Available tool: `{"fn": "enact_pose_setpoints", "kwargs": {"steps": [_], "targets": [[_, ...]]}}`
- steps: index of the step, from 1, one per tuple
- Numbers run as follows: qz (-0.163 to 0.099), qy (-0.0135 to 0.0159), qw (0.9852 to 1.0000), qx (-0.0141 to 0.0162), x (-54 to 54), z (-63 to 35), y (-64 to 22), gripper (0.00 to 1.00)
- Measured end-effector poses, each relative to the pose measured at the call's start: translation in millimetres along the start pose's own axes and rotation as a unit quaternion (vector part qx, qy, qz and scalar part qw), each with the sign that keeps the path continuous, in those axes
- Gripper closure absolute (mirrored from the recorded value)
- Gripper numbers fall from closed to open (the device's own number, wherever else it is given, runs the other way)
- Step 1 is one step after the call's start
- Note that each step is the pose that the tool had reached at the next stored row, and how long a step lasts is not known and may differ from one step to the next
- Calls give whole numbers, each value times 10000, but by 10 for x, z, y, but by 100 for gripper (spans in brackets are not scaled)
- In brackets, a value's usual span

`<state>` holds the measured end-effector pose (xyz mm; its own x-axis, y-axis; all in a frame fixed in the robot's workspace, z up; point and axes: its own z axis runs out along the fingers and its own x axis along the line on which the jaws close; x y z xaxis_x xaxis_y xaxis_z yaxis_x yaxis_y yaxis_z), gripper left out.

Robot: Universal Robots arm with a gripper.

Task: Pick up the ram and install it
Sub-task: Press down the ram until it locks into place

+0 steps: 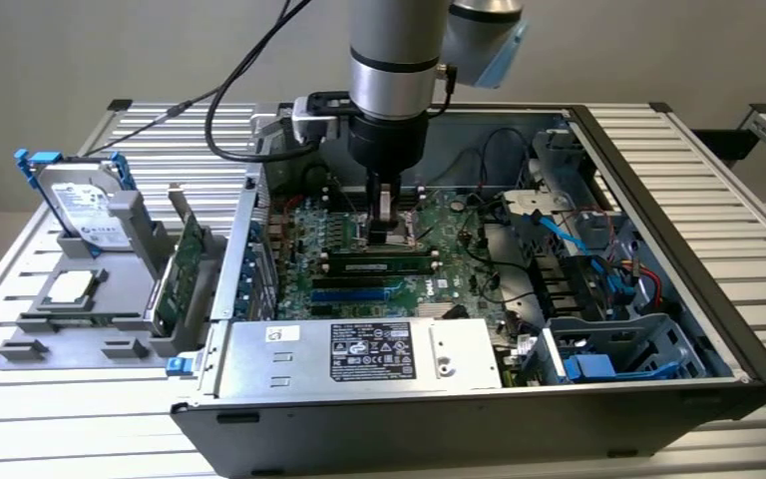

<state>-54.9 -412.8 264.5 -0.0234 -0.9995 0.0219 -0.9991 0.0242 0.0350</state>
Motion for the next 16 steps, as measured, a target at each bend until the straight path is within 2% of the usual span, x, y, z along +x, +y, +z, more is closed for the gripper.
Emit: {"fn": "enact_pose_setpoints", "kwargs": {"steps": [14, 16], "targets": [[0, 0, 10000, -5, 1, 0, -10, 89], [68, -2, 10000, -7, 2, 0, -16, 89]]}}
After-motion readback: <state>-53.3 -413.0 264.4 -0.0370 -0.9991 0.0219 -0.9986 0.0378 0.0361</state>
